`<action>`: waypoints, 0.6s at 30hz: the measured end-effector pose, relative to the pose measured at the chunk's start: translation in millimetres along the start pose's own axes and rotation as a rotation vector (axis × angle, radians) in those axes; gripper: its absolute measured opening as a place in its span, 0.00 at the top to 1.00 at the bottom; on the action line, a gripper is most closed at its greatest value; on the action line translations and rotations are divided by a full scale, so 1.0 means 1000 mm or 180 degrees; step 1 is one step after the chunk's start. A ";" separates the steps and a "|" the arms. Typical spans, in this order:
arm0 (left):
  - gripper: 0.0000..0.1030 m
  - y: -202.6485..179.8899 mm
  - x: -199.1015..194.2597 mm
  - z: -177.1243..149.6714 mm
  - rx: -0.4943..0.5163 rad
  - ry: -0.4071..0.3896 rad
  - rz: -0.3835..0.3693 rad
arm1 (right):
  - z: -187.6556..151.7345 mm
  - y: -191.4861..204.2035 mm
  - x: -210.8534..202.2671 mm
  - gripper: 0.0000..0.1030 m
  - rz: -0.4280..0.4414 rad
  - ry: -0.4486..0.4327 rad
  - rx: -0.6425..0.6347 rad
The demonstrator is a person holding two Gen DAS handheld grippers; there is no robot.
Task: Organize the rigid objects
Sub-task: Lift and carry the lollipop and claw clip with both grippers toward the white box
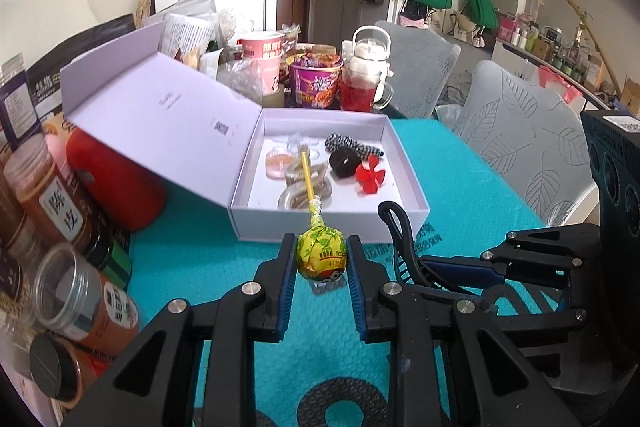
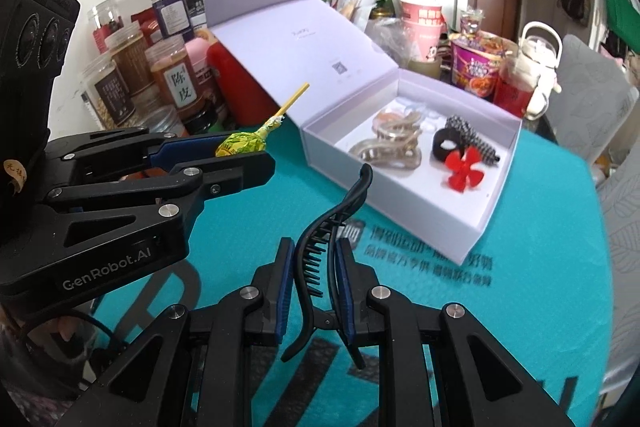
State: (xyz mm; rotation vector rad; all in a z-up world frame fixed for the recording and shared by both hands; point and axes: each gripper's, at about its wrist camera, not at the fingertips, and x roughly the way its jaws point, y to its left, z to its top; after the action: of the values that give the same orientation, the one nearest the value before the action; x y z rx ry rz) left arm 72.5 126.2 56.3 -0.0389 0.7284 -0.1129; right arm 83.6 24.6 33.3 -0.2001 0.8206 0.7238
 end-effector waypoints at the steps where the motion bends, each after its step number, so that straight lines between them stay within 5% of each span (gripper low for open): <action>1: 0.77 0.000 0.001 0.004 0.0006 -0.0022 -0.0003 | 0.003 -0.002 -0.002 0.80 -0.0019 -0.0023 -0.0011; 18: 0.77 -0.004 0.016 0.071 0.0087 -0.0381 0.0020 | 0.058 -0.045 -0.023 0.80 -0.0227 -0.0398 -0.0112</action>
State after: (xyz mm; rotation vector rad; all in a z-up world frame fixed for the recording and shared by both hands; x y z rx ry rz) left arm 131.3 120.3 99.2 -0.0170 0.6073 -0.1137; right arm 136.8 3.9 84.7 -0.2125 0.6789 0.6772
